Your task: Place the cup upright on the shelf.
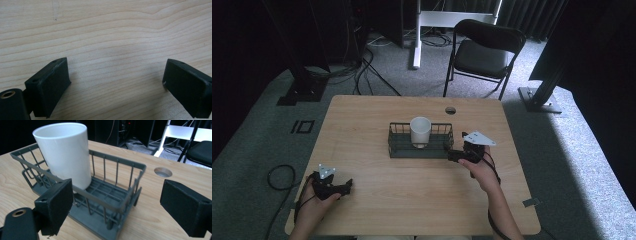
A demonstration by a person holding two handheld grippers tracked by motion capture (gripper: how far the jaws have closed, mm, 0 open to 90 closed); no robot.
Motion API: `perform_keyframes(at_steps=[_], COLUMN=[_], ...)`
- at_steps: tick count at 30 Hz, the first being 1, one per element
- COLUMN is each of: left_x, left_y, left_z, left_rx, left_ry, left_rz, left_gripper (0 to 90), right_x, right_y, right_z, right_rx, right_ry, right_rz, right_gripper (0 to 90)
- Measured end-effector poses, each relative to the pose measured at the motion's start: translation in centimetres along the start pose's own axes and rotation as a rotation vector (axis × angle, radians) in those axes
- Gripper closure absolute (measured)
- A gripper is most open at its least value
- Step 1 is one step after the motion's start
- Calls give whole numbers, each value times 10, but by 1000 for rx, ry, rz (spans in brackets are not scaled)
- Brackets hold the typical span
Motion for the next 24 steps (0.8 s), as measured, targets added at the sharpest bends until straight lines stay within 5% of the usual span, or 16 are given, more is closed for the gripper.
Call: perform_keyframes(at_steps=[24], left_x=[0], left_y=[0], left_z=[0], left_rx=[2], left_ry=[0], left_rz=[-1], left_gripper=[74], right_x=[-26], right_y=[-58], right_z=[48], right_rx=[44], right_ry=[-98], right_rz=[-69], right_gripper=[112])
Point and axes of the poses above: each handheld gripper's, and its own axes: x roughly forward along the jaws, y roughly out of its top, z roughly to its right, the point moved 5 cm from there along x, roughly forward along the jaws, and after that the axes turned 7 degrees about x, right-handed, at the moved point
